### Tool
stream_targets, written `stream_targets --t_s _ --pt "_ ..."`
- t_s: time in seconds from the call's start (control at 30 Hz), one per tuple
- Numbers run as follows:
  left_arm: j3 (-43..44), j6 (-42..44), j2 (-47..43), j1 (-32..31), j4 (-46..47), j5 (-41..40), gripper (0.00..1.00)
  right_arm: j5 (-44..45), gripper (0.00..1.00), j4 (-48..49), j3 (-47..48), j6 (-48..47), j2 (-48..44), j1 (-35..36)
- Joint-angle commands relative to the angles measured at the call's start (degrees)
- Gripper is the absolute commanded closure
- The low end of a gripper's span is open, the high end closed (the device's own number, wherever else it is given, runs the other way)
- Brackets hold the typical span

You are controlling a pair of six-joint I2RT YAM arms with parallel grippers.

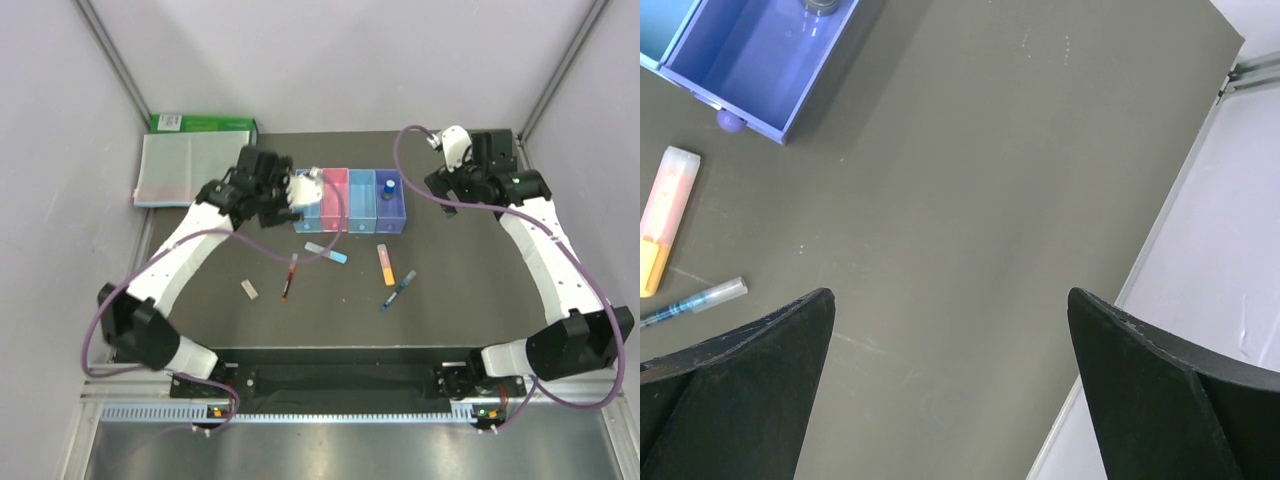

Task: Sort the stationery into containers
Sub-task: Pick up the stationery from the center of the board.

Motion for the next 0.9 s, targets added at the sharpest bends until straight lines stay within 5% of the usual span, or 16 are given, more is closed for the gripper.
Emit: stream_targets --t_s 0.0,0.13,0.23,0.87 --pt "-18.38 8.22 -13.5 -0.15 -7.43 -0.1 0.02 -1.22 0.0 -0.26 3.25 -0.26 -3.4 -0.43" --pt "-32.1 20.8 -22.59 -0.24 -7.07 -2.73 0.01 -1.31 0.0 -1.22 4.22 -0.35 -3.92 -0.43" --pt "-33.89 26.35 -24.8 -0.24 -10.67 -1.07 0.01 -1.58 0.0 -1.4 4.57 -0.09 -4.36 -0.43" --pt "-35.65 42.34 -12.24 -0.15 -18.41 6.85 0.06 -1.4 0.0 -1.31 0.62 -0.09 -6.3 -0.44"
